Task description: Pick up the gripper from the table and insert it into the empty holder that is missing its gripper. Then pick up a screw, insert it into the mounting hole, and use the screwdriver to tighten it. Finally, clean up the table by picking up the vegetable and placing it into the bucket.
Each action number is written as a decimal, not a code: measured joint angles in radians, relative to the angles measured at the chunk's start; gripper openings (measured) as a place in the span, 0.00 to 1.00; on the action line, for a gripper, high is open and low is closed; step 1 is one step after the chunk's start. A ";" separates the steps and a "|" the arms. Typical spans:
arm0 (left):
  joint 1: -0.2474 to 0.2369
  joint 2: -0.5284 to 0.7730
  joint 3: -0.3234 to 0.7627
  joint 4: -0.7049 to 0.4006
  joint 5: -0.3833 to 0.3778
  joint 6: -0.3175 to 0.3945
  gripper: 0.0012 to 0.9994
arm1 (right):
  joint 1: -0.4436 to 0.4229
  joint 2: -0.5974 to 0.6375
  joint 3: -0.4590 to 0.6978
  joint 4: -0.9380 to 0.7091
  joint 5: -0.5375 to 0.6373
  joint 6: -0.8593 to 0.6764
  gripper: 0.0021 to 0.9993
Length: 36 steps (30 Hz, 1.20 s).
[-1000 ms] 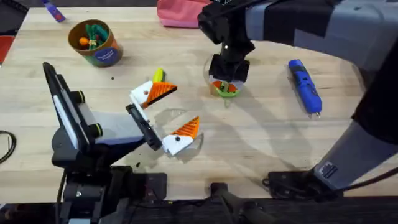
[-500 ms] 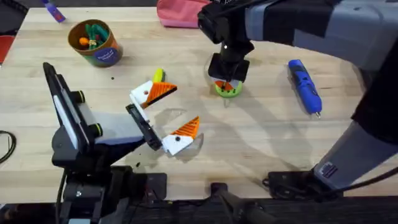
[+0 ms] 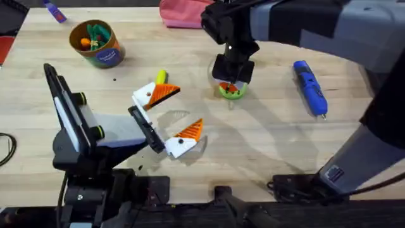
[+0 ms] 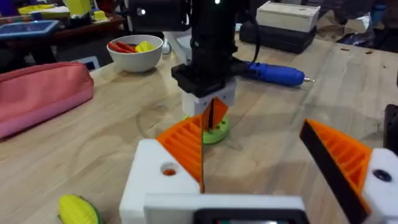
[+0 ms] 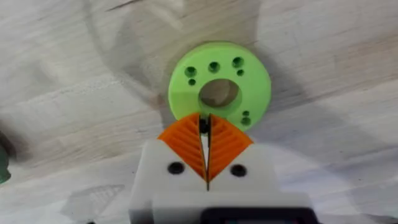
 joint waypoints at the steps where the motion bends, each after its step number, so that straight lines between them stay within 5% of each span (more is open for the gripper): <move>1: 0.000 0.000 0.000 0.000 0.000 0.000 0.99 | 0.000 -0.007 0.003 -0.007 0.000 -0.006 0.00; 10: 0.000 0.000 0.000 0.000 0.000 0.000 0.99 | 0.000 -0.149 0.134 -0.186 0.010 -0.091 0.00; 25: 0.000 0.000 0.000 0.000 0.000 0.000 0.99 | 0.040 -0.162 0.367 -0.318 0.077 -0.242 0.00; 36: 0.000 0.000 0.000 0.000 0.000 0.000 0.99 | 0.115 -0.161 0.604 -0.378 0.051 -0.542 0.00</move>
